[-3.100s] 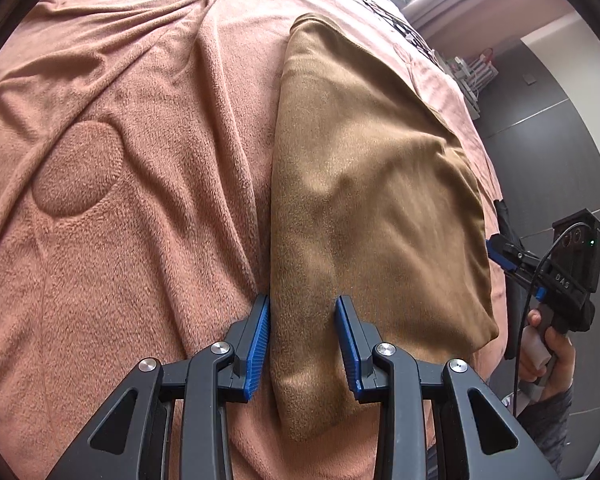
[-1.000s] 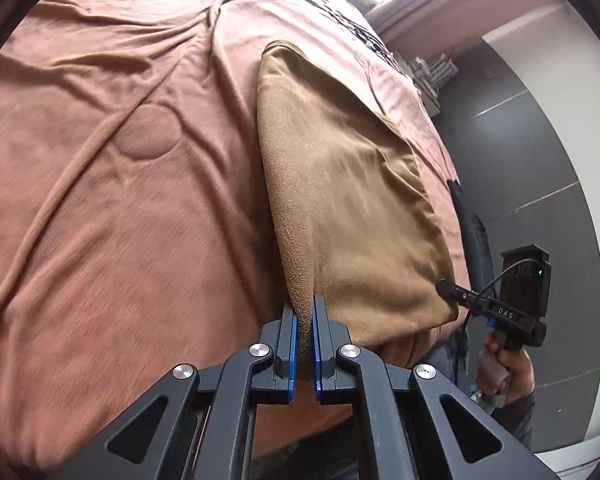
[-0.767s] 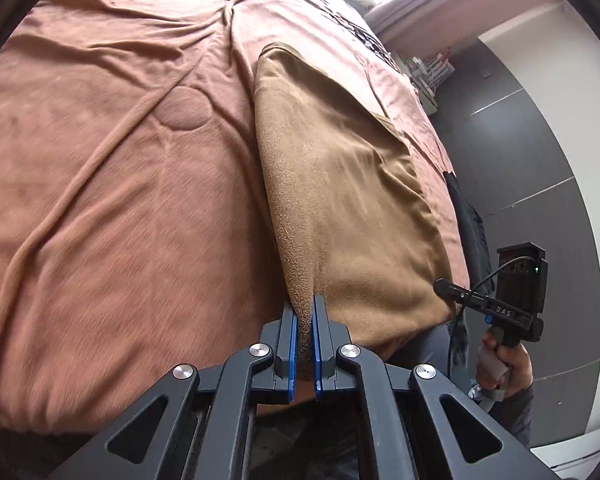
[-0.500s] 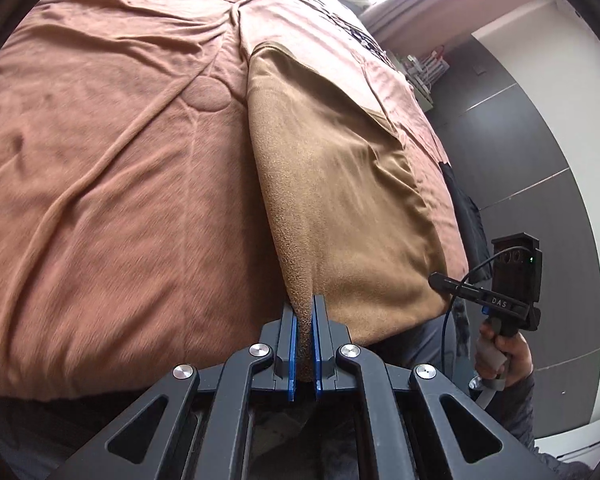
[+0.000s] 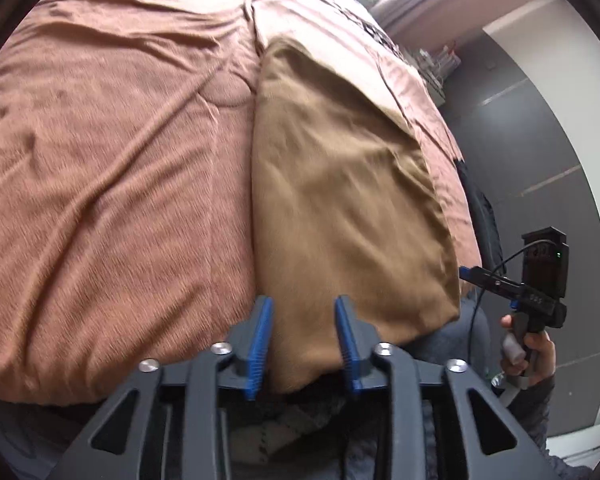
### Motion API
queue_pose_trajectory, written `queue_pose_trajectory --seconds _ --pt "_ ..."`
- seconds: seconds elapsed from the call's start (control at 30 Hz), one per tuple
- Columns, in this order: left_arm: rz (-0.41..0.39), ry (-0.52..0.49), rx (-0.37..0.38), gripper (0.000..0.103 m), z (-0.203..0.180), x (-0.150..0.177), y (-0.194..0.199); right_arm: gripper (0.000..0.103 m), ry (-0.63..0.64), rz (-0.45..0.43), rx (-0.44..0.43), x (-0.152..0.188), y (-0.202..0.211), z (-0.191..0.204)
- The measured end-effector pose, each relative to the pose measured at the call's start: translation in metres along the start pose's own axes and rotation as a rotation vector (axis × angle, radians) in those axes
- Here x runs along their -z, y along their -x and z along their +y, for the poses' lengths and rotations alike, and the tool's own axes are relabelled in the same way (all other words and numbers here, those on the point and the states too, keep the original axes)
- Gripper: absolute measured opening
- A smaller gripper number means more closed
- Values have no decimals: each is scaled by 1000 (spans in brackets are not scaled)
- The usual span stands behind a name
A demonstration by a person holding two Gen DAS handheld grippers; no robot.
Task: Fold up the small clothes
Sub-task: 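Open both tools and move them to the end of the folded shirt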
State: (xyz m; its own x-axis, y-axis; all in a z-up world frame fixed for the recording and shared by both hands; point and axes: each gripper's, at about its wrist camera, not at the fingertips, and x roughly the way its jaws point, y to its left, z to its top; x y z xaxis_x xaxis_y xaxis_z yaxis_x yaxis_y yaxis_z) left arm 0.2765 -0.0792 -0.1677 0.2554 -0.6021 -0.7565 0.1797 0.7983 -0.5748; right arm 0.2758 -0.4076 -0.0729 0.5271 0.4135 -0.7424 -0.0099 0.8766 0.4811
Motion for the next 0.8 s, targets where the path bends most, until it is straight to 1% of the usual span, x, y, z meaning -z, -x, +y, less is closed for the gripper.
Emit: queue_pose_trajectory --seconds 0.1,0.2,0.3,0.47,0.57,0.67,0.8 --pt "-22 23 6 36 4 -12 -2 65 -2 -10 -3 -20 -4 1" --pt "-28 32 -3 36 7 -26 -11 65 -3 -14 -3 -38 -19 0" --pt "-26 43 -13 36 14 -38 -20 65 -18 -7 -19 -45 -32 -10" --pt "-10 58 -22 36 21 -64 -41 65 -3 -1 -20 -58 -57 -16" --pt "-1 60 -25 35 21 -82 -56 65 -3 -14 -11 -67 -66 -20" --pt "0 50 -34 35 22 -95 -67 65 -4 -32 -26 -76 -70 -26" --pt "-6 63 -37 35 25 -115 -78 54 -4 -37 -44 -85 -77 -34"
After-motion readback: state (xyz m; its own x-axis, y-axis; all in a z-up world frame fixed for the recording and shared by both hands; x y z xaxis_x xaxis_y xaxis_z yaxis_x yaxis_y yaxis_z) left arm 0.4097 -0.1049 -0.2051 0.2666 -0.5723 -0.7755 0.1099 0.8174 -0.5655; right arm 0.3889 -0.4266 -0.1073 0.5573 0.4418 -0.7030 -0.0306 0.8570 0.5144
